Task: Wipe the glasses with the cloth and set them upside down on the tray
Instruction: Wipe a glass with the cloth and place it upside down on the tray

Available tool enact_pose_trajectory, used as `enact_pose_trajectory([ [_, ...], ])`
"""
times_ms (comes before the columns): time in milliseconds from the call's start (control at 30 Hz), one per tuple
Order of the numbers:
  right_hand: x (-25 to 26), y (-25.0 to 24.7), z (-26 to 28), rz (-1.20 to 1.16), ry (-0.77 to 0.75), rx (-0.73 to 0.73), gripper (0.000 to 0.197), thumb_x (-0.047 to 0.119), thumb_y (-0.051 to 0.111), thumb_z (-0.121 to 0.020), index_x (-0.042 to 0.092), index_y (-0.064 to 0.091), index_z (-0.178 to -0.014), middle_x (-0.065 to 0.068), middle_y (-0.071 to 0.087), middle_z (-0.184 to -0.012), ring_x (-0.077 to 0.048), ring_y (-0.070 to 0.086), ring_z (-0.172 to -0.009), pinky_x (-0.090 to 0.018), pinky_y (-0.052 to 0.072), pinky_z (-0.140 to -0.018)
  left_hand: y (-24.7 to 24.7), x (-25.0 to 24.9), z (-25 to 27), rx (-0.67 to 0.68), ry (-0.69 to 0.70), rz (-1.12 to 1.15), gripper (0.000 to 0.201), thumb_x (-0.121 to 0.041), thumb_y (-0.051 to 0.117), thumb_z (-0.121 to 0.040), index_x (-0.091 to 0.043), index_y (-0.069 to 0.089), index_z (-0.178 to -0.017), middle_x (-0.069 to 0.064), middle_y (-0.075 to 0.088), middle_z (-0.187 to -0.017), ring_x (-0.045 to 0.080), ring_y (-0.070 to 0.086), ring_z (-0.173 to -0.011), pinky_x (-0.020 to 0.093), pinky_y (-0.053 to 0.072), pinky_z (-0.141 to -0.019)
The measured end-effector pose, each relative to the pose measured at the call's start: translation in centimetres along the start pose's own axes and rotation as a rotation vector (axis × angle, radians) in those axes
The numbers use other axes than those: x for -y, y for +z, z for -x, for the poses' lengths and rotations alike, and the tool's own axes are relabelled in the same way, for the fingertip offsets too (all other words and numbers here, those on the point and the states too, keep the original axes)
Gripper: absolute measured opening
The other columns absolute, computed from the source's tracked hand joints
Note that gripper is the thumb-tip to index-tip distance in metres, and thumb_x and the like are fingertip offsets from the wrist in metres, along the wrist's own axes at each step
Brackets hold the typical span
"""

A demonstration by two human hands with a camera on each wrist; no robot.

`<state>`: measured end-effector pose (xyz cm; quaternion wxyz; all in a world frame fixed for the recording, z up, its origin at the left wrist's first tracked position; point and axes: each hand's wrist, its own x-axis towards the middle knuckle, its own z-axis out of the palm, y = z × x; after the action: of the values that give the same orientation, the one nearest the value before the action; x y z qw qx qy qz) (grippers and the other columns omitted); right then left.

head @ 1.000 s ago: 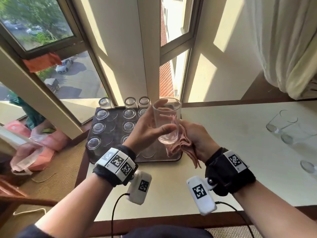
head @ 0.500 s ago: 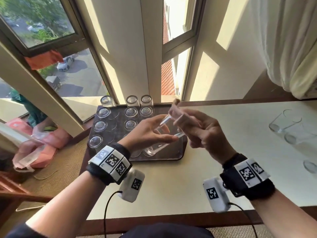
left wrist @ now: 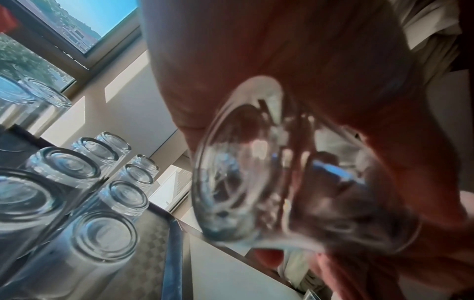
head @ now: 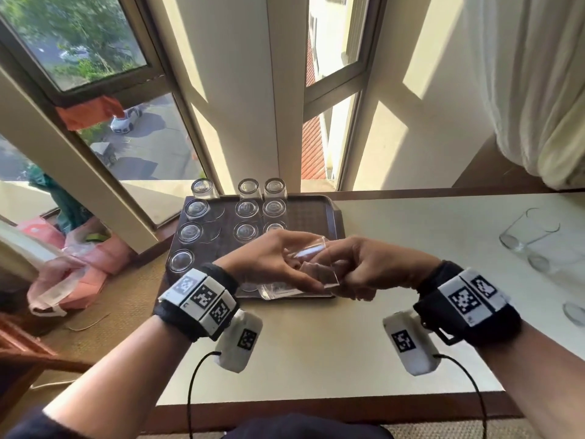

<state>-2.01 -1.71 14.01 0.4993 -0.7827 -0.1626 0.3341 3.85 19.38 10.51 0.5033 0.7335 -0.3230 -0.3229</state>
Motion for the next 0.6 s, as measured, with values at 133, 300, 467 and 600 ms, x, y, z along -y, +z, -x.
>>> enact_pose_trajectory([
  [133, -0.4, -1.1, 1.1, -0.164, -0.256, -0.447, 0.031, -0.016, 0.067, -0.082, 0.0, 0.064, -0.109, -0.011, 0.072, -0.081, -0.017, 0.064, -0.05, -0.024, 0.051, -0.043, -0.6, 0.2, 0.5, -0.047, 0.027, 0.158, 0.063, -0.035, 0.09, -0.064, -0.019, 0.068, -0.121, 0.003, 0.073, -0.111, 0.021, 0.068, -0.105, 0.03, 0.05, -0.092],
  [300, -1.7, 1.2, 0.2, -0.322, -0.4, -0.737, 0.02, 0.012, 0.074, -0.083, 0.001, 0.072, -0.099, -0.01, 0.069, -0.077, -0.015, 0.064, -0.064, -0.022, 0.051, -0.053, -0.5, -0.2, 0.4, -0.067, 0.064, 0.228, 0.075, -0.045, 0.088, -0.066, -0.003, 0.064, -0.123, 0.005, 0.07, -0.106, 0.019, 0.065, -0.097, 0.024, 0.052, -0.084],
  [467, -2.3, 2.5, 0.0, -0.219, -0.314, -0.198, 0.046, 0.004, 0.071, -0.081, -0.003, 0.058, -0.125, -0.006, 0.067, -0.109, -0.004, 0.066, -0.096, -0.018, 0.051, -0.081, -0.4, -0.5, 0.3, -0.049, -0.032, 0.175, 0.06, -0.039, 0.082, -0.067, -0.002, 0.069, -0.112, 0.004, 0.072, -0.094, 0.016, 0.067, -0.086, 0.026, 0.053, -0.077],
  [600, -2.2, 4.1, -2.0, -0.324, -0.428, -0.558, 0.036, 0.0, 0.078, -0.07, -0.012, 0.067, -0.101, -0.02, 0.068, -0.091, -0.017, 0.066, -0.085, -0.027, 0.057, -0.074, -0.6, -1.2, -0.4, -0.048, -0.053, 0.203, 0.058, -0.05, 0.086, -0.065, -0.011, 0.071, -0.105, 0.001, 0.073, -0.091, 0.018, 0.068, -0.085, 0.027, 0.053, -0.073],
])
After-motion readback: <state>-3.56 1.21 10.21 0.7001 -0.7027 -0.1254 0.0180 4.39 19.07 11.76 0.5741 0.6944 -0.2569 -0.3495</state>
